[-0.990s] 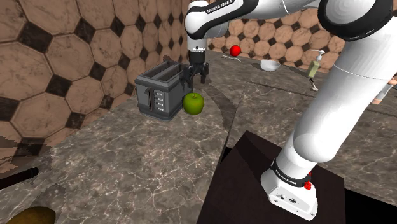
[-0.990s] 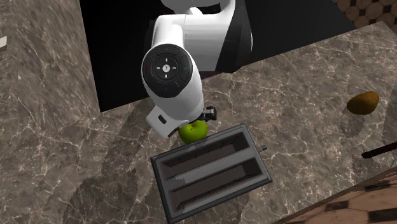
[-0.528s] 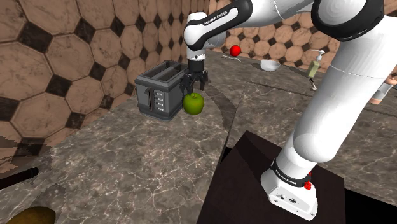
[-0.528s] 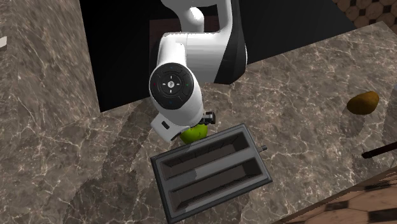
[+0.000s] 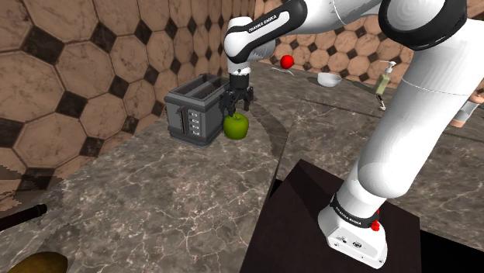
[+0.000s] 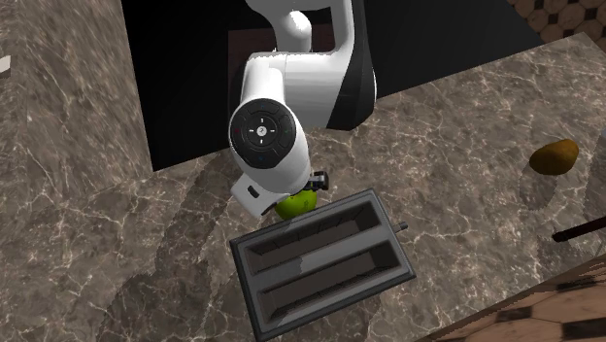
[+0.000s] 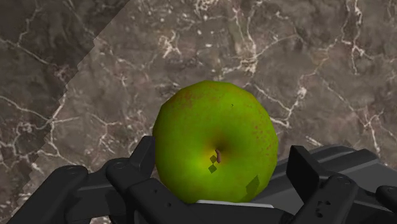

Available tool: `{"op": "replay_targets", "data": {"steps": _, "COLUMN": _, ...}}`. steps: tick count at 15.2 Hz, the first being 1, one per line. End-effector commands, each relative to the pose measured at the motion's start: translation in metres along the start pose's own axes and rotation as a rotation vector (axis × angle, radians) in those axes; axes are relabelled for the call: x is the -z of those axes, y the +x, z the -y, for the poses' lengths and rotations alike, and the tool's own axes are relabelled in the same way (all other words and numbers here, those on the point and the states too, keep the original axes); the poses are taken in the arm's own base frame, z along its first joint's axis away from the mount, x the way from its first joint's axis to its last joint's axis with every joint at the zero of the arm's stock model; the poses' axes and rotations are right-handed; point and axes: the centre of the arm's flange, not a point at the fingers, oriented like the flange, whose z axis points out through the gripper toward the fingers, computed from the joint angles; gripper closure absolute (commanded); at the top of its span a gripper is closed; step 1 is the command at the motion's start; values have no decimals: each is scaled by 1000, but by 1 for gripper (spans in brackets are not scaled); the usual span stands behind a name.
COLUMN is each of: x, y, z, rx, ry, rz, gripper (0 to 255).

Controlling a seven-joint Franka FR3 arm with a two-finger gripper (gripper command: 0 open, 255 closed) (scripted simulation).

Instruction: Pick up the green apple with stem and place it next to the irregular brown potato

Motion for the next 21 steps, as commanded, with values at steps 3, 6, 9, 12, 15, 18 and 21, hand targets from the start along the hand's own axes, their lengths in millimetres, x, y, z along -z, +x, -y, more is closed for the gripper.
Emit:
{"op": "replay_targets", "data": {"steps": 3, "x": 0, "y": 0, "z": 0, "rx": 0, "ry": 0, "rz": 0, "gripper": 255}}
{"op": "replay_targets", "data": {"steps": 6, "x": 0, "y": 0, "z": 0, "rx": 0, "ry": 0, "rz": 0, "gripper": 255}}
{"op": "replay_targets", "data": {"steps": 9, "x": 0, "y": 0, "z": 0, "rx": 0, "ry": 0, "rz": 0, "gripper": 255}}
{"op": "replay_targets", "data": {"steps": 12, "x": 10, "y": -2, "z": 1, "rx": 0, "ry": 0, "rz": 0, "gripper": 255}}
{"op": "replay_targets", "data": {"steps": 15, "x": 26, "y": -4, "z": 1, "rx": 0, "ry": 0, "rz": 0, "gripper": 255}}
{"op": "replay_targets", "data": {"steps": 18, "x": 42, "y": -6, "z": 2, "rx": 0, "ry": 0, "rz": 0, "gripper": 255}}
{"op": "replay_targets", "data": {"steps": 21, "x": 57, "y": -9, "z": 3, "rx": 0, "ry": 0, "rz": 0, "gripper": 255}}
